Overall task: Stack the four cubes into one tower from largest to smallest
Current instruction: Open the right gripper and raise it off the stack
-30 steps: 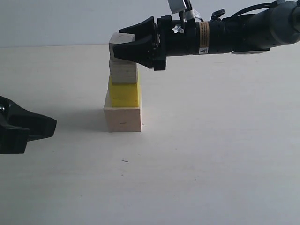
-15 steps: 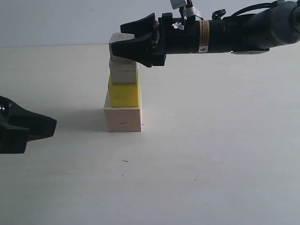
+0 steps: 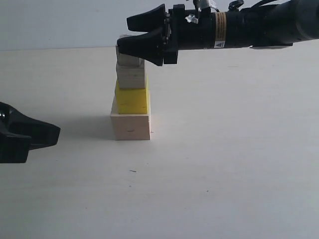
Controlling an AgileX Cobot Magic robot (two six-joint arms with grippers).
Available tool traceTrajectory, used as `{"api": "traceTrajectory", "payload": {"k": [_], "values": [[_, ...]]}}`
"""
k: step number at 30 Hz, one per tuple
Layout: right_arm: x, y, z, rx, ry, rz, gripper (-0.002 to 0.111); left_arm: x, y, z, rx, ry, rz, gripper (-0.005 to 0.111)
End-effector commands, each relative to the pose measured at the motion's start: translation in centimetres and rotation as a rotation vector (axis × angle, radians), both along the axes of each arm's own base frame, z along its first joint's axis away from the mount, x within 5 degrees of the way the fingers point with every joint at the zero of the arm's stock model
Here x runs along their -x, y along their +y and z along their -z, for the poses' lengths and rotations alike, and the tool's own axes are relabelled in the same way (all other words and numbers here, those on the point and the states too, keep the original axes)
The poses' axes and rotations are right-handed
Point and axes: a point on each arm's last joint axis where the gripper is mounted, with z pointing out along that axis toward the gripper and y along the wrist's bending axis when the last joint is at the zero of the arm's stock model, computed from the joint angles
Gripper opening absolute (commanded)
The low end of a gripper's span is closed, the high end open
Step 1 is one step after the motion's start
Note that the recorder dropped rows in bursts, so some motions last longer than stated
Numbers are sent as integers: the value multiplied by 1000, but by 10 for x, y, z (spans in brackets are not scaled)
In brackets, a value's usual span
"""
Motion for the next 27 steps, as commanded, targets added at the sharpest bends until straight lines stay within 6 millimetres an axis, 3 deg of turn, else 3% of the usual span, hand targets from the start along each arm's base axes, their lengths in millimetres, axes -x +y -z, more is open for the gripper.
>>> {"api": "traceTrajectory", "payload": {"k": [1, 7, 11, 16, 21, 27], "values": [[10, -4, -33, -10, -44, -12, 81, 0, 1, -1, 2, -14, -2, 1], [24, -28, -102, 63, -126, 167, 76, -1, 1, 0, -6, -20, -1, 1], [39, -39, -130, 166, -127, 274, 57, -2, 2, 0, -22, -36, 3, 1], [49, -39, -130, 210, -8, 233, 35, -3, 3, 0, -39, -55, 8, 1], [56, -33, -115, 192, 185, 111, 0, -3, 3, -1, -51, -82, 27, 1], [50, -35, -92, 219, 284, 191, 0, -7, 2, -4, -39, -138, 18, 1]]}}
